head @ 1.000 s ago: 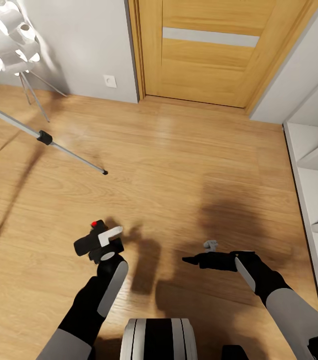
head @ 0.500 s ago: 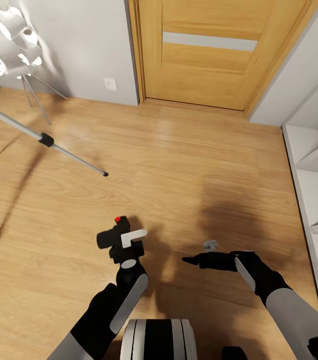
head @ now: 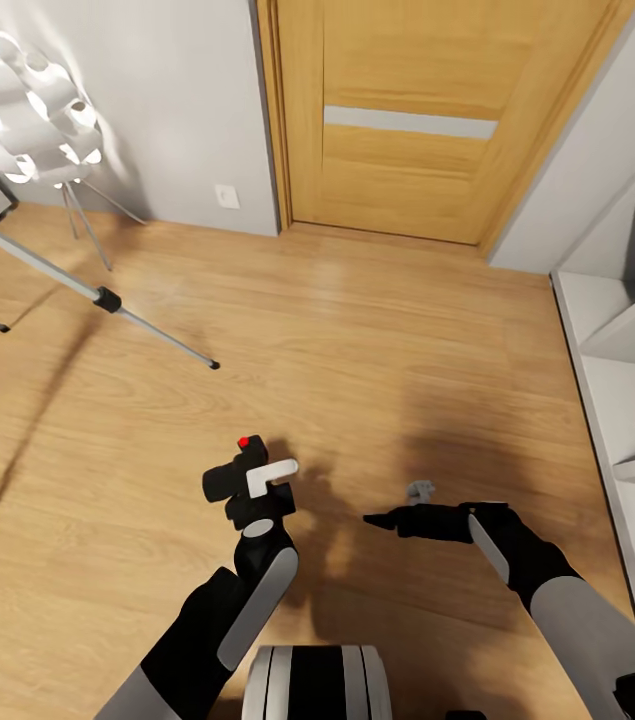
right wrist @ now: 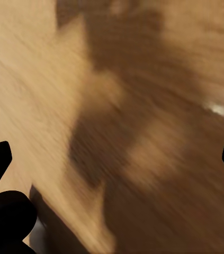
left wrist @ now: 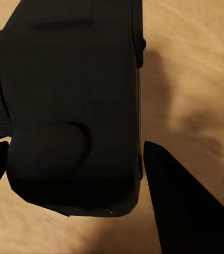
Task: Attach the digital camera to the camera tripod in the bedroom.
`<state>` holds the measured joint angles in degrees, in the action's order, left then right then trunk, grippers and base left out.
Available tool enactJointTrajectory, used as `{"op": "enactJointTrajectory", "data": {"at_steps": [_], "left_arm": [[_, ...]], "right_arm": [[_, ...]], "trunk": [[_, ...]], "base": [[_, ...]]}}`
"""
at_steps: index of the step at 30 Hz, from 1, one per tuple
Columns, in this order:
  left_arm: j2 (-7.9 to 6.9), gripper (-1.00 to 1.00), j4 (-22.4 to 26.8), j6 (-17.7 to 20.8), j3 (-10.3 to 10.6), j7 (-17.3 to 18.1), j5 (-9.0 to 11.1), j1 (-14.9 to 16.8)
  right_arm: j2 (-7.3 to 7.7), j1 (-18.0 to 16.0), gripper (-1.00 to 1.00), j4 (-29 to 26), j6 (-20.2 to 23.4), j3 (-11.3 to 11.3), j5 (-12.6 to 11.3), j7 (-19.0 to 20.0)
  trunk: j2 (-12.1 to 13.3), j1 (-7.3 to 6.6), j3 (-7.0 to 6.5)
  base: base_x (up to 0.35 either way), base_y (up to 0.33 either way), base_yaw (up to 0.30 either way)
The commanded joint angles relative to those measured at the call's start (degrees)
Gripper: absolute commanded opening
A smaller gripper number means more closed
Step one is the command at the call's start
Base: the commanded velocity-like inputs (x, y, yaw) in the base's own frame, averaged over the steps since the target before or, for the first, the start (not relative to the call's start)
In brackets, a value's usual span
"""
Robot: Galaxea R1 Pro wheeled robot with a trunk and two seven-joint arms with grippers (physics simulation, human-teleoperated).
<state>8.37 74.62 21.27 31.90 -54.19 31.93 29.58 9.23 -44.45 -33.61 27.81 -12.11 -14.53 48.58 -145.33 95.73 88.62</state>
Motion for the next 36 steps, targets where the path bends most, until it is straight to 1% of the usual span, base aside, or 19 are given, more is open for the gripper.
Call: {"op": "enactJointTrajectory", "data": {"at_steps": [1, 8, 9, 10, 11, 14, 15, 17, 18, 20, 21, 24, 25, 26, 27, 29, 30, 34, 36], "left_arm": [[-0.01, -1.0, 0.1, 0.4, 0.1, -0.3, 0.2, 0.0], [-0.12, -1.0, 0.1, 0.4, 0.0, -0.3, 0.5, 0.0], [-1.08, -1.0, -0.2, 0.4, -0.2, 0.4, 1.5, 0.0], [-1.53, -1.0, -0.2, 0.3, -0.2, 0.9, 2.1, 0.0], [-2.88, -1.0, -0.2, 0.3, -0.3, 2.4, 3.9, 0.0], [-5.92, -1.0, 0.0, 0.3, -0.4, 6.4, 7.8, 0.0], [-8.47, -1.0, 0.1, 0.2, -0.4, 9.9, 10.9, 0.0], [-11.45, -1.0, 0.2, 0.2, -0.5, 14.0, 14.3, 0.0], [-14.72, -1.0, 0.3, 0.1, -0.5, 18.6, 17.9, 0.0], [-18.1, -1.0, 0.3, -0.2, -0.6, 23.4, 21.7, 0.0], [-21.42, -1.0, 0.3, -1.3, -0.5, 28.3, 25.5, 0.0], [-26.05, -1.0, 0.2, -4.1, -0.5, 34.9, 31.0, 0.0], [-28.67, -1.0, 0.2, -6.4, -0.5, 38.5, 34.4, 0.0], [-29.81, -1.0, 0.1, -7.5, -0.5, 40.0, 35.8, 0.0], [-31.76, -1.0, 0.1, -9.5, -0.4, 42.4, 38.4, 0.0], [-33.21, -1.0, 0.1, -10.7, -0.4, 44.0, 40.6, 0.0], [-34.19, -1.0, 0.1, -11.5, -0.4, 45.0, 42.2, 0.0], [-35.38, -1.0, -0.1, -12.5, -0.4, 46.1, 44.5, 0.0], [-35.67, -1.0, -0.1, -12.7, -0.4, 46.4, 45.0, 0.0]], "right_arm": [[0.06, 0.0, 1.0, -0.1, 0.4, -0.3, -0.5, -0.1], [-0.15, 0.0, 1.0, -0.1, 0.4, -0.3, -0.4, -0.3], [-0.17, 0.0, 1.0, -0.1, 0.4, -0.3, -0.4, -0.3], [-0.17, 0.0, 1.0, -0.1, 0.4, -0.3, -0.4, -0.3], [-0.17, 0.0, 1.0, -0.1, 0.4, -0.3, -0.4, -0.3], [-0.17, 0.0, 1.0, 0.0, 0.4, -0.3, -0.4, -0.3], [-0.17, 0.0, 1.0, 0.0, 0.4, -0.3, -0.4, -0.3], [-0.14, 0.0, 1.0, 0.0, 0.4, -0.3, -0.4, -0.3], [-0.12, 0.0, 1.0, 0.0, 0.4, -0.3, -0.4, -0.3], [-0.09, 0.0, 1.0, 0.0, 0.4, -0.3, -0.4, -0.3], [-0.06, 0.0, 1.0, 0.0, 0.4, -0.3, -0.4, -0.4], [-0.01, 0.0, 1.0, -0.1, 0.4, -0.3, -0.5, -0.4], [0.02, 0.0, 1.0, -0.1, 0.4, -0.3, -0.5, -0.4], [0.04, 0.0, 1.0, -0.1, 0.4, -0.3, -0.5, -0.4], [0.05, 0.0, 1.0, -0.1, 0.4, -0.3, -0.5, -0.4], [0.07, 0.0, 1.0, -0.1, 0.4, -0.3, -0.5, -0.3], [0.07, 0.0, 1.0, -0.1, 0.4, -0.2, -0.5, -0.3], [0.08, 0.0, 1.0, 0.0, 0.4, -0.2, -0.5, -0.4], [0.09, 0.0, 1.0, 0.0, 0.4, -0.2, -0.5, -0.4]], "trunk": [[0.0, -0.03, -0.19], [0.1, -0.21, -1.74], [0.1, -0.24, -1.96], [0.1, -0.26, -2.19], [0.1, -0.29, -2.41], [0.2, -0.37, -3.07], [0.2, -0.39, -3.29], [0.2, -0.44, -3.74], [0.2, -0.47, -3.96], [0.3, -0.52, -4.4], [0.3, -0.55, -4.62], [0.3, -0.62, -5.29], [0.3, -0.65, -5.51], [0.3, -0.68, -5.73], [0.3, -0.7, -5.95], [0.4, -0.75, -6.4], [0.4, -0.78, -6.62], [0.4, -0.88, -7.5], [0.5, -0.93, -7.95]], "base": [[0.0, 0.0, 0.0], [0.0, 0.0, 0.0], [0.0, 0.0, 0.0], [0.0, 0.0, 0.0], [0.0, 0.0, 0.0], [0.0, 0.0, 0.0], [0.0, 0.0, 0.0], [0.0, 0.0, 0.0], [0.0, 0.0, 0.0], [0.0, 0.0, 0.0], [0.0, 0.0, 0.0], [0.0, 0.0, 0.0], [0.0, 0.0, 0.0], [0.0, 0.0, 0.0], [0.0, 0.0, 0.0], [0.0, 0.0, 0.0], [0.0, 0.0, 0.0], [0.0, 0.0, 0.0], [0.0, 0.0, 0.0]]}}
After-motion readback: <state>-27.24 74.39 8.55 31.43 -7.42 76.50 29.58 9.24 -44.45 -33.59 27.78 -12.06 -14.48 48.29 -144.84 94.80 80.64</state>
